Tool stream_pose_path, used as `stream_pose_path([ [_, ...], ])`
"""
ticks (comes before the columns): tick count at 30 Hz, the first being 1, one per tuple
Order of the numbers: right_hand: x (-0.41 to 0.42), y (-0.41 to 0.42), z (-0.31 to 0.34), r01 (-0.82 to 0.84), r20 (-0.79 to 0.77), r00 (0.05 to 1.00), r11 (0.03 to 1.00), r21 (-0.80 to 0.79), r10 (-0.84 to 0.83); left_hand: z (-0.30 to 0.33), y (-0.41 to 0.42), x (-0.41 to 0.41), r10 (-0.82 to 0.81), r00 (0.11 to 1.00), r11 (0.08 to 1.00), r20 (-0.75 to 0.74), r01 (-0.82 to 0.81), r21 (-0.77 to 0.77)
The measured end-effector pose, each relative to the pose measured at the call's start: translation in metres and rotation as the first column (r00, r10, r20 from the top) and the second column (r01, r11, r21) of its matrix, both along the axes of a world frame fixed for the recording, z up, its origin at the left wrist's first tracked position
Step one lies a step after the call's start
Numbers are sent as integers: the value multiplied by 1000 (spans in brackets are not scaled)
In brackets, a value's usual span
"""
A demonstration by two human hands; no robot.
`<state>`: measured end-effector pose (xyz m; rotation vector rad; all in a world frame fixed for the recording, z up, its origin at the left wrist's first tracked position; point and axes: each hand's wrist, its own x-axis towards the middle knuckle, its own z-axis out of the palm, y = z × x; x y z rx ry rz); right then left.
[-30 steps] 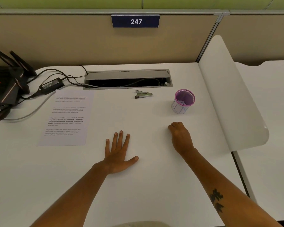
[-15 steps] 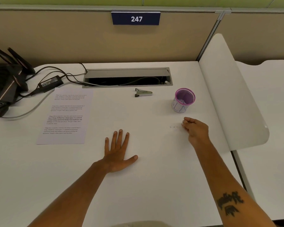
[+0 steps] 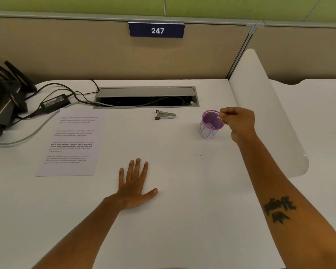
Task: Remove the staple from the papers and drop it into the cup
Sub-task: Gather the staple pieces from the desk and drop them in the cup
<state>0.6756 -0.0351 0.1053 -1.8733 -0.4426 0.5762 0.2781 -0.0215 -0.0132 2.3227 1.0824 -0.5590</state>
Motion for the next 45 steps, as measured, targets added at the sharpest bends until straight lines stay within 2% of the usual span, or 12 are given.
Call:
stream_pose_path([
  [4, 5, 8, -10, -131, 417, 884, 968, -215, 212, 0, 0, 0, 8, 1000, 1000, 2, -8, -2],
  [8, 6, 11, -12, -179, 572, 737, 920, -348, 359, 1, 0, 1, 3, 1000, 1000, -2, -3, -8],
  [12, 5, 12, -11, -185, 637, 663, 910, -370, 393, 1, 0, 1, -2, 1000, 1000, -9, 2, -1],
  [16, 3, 14, -8, -136, 665, 673, 938, -320, 324, 1, 1, 0, 1, 1000, 1000, -5, -1, -9],
  [20, 3, 13, -9, -172, 645, 670, 922, -348, 369, 1, 1, 0, 5, 1000, 1000, 13, -4, -14],
  [28, -41, -37, -28, -116, 654, 754, 993, 33, 66, -1, 2, 0, -2, 1000, 1000, 13, 2, -6],
  [30, -60, -58, -52, -115, 634, 772, 992, 49, 58, -2, 1, -1, 7, 1000, 1000, 31, -6, -10],
  [32, -76, -79, -82, -128, 636, 760, 990, -54, 133, -3, 1, -2, 6, 1000, 1000, 30, -5, -7],
  [34, -86, -96, -107, -123, 621, 730, 948, -294, 287, -3, 1, -1, 5, 1000, 1000, 29, -4, -5],
  [38, -95, -116, -133, -49, 532, 665, 741, -669, 524, -3, 1, -1, 5, 1000, 1000, 24, -5, -5],
  [41, -104, -120, -142, -44, 497, 636, 670, -741, 590, -2, 1, -2, 6, 999, 1000, 35, -5, -13],
  [45, -115, -111, -144, -61, 508, 594, 665, -744, 624, -1, 1, -2, 6, 999, 1000, 45, -6, -14],
])
